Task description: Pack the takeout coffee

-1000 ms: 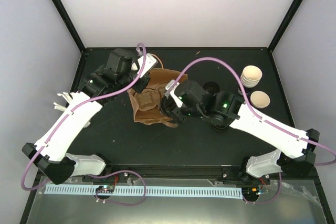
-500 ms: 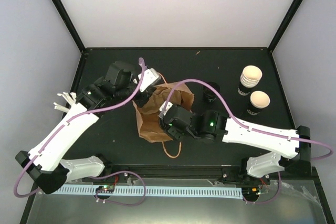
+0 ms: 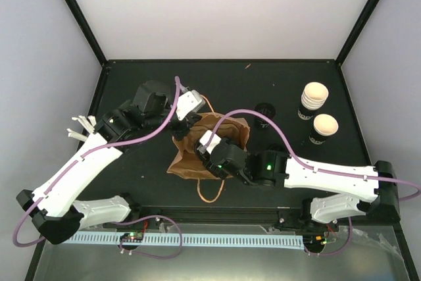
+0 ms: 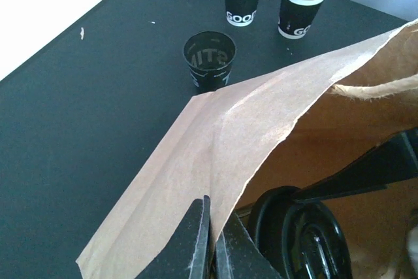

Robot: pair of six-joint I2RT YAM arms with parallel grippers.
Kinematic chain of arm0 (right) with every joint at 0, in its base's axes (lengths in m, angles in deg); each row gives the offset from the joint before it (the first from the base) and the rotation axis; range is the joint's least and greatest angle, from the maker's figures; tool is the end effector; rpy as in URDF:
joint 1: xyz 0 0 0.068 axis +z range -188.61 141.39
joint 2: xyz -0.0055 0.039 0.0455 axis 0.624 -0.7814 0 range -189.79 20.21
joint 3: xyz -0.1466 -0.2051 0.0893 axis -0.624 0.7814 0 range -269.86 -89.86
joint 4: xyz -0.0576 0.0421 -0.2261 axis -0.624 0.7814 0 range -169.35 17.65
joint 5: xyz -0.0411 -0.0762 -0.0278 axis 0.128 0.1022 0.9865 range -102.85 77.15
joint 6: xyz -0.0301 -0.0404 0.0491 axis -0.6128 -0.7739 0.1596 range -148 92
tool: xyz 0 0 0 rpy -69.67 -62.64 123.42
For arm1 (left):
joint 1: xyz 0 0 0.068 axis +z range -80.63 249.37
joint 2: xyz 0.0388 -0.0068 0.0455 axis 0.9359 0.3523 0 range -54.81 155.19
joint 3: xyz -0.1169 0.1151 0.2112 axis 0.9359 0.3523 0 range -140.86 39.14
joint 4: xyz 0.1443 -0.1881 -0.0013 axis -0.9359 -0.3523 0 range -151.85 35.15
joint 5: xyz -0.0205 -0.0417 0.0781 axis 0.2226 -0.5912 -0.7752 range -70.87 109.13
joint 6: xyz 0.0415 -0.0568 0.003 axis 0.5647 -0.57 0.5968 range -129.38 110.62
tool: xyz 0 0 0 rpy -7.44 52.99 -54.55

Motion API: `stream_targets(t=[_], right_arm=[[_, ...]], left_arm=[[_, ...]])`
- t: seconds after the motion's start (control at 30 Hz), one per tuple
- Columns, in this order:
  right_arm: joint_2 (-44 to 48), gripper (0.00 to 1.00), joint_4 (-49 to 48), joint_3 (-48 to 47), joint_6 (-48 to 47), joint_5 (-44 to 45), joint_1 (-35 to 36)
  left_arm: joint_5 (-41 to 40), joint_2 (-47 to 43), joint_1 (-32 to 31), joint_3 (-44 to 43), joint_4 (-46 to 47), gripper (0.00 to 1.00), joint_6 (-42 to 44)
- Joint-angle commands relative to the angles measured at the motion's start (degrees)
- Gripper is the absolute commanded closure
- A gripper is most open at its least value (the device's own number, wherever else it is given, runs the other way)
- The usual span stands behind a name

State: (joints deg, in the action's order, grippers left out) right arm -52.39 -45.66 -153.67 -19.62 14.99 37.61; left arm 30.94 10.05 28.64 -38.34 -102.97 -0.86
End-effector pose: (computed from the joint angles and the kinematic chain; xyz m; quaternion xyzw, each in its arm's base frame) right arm 0.0880 0.2464 0.3016 -0.4153 0.7913 0.1003 0.4374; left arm 0.1565 -0.1504 0.3781 0.4113 0.7843 -0.2142 0.4122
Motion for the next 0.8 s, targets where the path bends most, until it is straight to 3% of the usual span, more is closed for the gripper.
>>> stream_targets(t=[0.0,0.53,0.7,0.77], right_arm=[[-0.9,0.38,-3.1,2.4,0.4,2.1,0.9],[-9.1,0.4,-2.0,4.4,6.1,10.1,3.2],[-9.7,0.41,-4.3,4.9,7.4,10.5,3.0],[-9.5,0.41,-5.7,5.5,7.4,10.1,3.0]], left_arm=[[1.4,-1.6,-0.9,0.1,1.5,0.98,-1.7],[5.6,-3.7,-1.6,1.3,1.2,0.97,-3.9],[7.2,-4.7,-1.6,1.8,1.0,0.91,-4.9],[8.4,-4.9,-1.6,1.8,0.7,0.84,-5.4]])
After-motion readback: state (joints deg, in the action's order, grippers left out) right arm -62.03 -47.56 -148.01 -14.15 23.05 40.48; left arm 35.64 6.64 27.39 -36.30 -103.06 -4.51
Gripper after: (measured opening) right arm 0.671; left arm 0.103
